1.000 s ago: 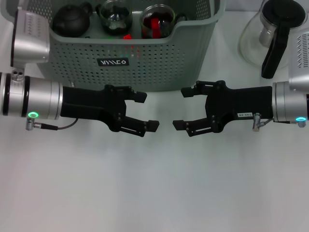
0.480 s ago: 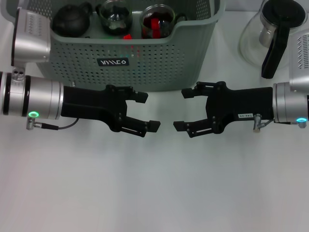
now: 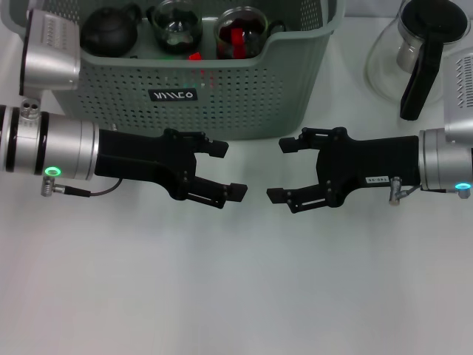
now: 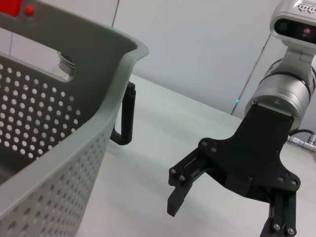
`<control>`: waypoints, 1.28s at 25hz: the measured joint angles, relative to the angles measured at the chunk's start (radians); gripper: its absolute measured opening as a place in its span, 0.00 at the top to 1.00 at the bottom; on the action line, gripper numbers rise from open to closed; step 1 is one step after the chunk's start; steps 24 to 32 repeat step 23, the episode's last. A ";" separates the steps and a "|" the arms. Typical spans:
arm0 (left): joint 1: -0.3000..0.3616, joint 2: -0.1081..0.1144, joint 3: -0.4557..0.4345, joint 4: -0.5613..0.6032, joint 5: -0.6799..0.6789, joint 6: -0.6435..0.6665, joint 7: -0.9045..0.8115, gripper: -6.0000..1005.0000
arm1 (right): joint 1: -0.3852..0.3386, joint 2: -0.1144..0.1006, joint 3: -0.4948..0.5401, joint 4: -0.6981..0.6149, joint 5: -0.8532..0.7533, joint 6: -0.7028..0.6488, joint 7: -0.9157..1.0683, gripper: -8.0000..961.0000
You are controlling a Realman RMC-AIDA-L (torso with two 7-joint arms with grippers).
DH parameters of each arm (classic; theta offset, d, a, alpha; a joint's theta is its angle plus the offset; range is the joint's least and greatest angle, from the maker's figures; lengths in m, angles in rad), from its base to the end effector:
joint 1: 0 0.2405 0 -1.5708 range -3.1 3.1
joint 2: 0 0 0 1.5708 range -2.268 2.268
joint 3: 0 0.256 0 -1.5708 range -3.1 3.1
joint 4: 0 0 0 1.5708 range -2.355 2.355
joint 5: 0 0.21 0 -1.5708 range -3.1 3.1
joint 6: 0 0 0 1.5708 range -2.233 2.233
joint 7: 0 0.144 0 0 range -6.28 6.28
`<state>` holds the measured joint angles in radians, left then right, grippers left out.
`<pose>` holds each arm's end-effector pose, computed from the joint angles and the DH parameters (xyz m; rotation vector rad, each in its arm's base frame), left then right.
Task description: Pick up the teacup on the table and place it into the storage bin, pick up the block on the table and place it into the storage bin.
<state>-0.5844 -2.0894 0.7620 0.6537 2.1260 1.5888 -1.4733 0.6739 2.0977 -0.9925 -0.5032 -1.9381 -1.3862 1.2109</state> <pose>-0.2490 0.3254 -0.0228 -2.9235 -0.6758 -0.5500 0.2194 0.3421 -0.0675 -2.9659 0.2751 0.5165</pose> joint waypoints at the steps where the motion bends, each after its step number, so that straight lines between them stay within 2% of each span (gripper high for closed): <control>1: 0.000 0.000 0.000 0.000 0.000 0.000 0.000 0.04 | -0.001 0.000 0.000 0.000 0.000 0.000 0.000 0.02; 32: 0.006 0.011 0.011 0.000 0.023 0.000 0.001 0.04 | -0.002 -0.002 0.000 -0.003 0.000 -0.012 -0.001 0.02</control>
